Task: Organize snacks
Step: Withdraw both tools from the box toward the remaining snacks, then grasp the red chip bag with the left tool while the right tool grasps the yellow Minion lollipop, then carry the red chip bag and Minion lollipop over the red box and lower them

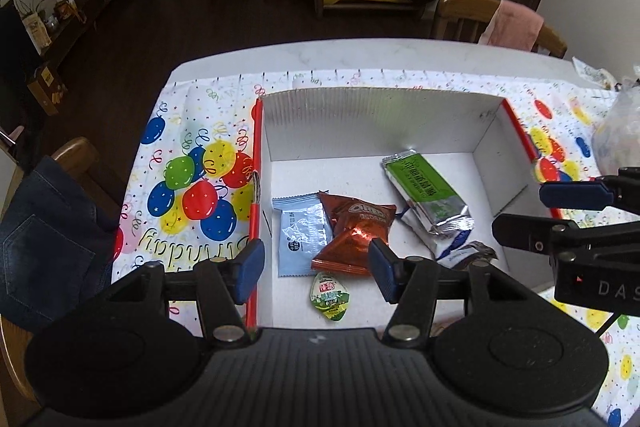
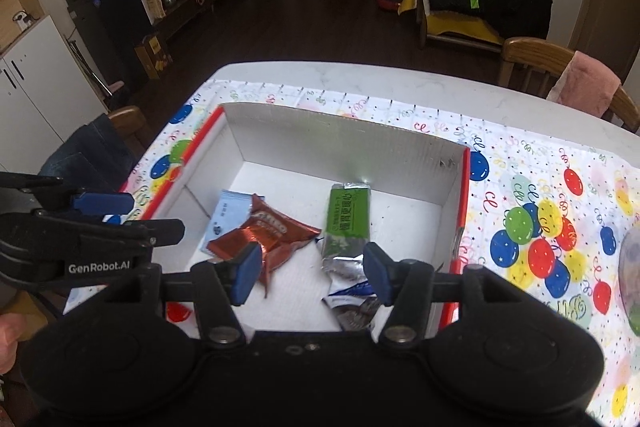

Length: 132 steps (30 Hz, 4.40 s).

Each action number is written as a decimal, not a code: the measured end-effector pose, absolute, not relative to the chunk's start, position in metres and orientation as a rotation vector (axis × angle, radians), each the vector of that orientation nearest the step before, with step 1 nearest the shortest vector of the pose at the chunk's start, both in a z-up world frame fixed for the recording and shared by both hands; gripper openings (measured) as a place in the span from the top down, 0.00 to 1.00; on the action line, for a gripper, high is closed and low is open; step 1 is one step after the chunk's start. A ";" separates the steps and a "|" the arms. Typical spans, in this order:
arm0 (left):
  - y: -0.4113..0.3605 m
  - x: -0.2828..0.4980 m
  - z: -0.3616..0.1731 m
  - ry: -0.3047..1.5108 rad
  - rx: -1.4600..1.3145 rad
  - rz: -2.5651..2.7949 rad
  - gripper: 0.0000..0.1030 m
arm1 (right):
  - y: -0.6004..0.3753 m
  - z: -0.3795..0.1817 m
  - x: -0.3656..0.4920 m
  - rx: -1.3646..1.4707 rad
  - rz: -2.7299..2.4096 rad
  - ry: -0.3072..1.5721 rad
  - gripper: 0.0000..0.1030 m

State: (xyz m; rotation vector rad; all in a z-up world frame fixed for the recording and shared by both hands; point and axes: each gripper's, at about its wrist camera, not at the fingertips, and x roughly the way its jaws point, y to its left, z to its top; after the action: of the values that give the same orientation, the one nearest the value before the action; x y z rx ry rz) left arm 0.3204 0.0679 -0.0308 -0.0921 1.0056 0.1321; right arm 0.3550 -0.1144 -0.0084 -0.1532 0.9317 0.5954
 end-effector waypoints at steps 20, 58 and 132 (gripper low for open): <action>0.056 0.223 -0.005 0.840 -0.016 0.104 0.31 | -0.147 0.009 0.262 -0.056 0.604 0.817 0.18; 0.072 0.227 -0.141 1.248 -0.238 0.120 0.23 | -0.206 -0.103 0.189 0.094 0.457 1.030 0.00; 0.094 0.182 -0.118 1.202 -0.352 0.177 0.32 | -0.182 -0.106 0.200 -0.101 0.410 0.966 0.55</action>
State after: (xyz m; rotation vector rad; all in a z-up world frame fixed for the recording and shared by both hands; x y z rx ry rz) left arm 0.1817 0.0940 -0.1177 -0.3522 1.2017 0.1771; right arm 0.2003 -0.1822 -0.1057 -0.1006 0.9660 0.4097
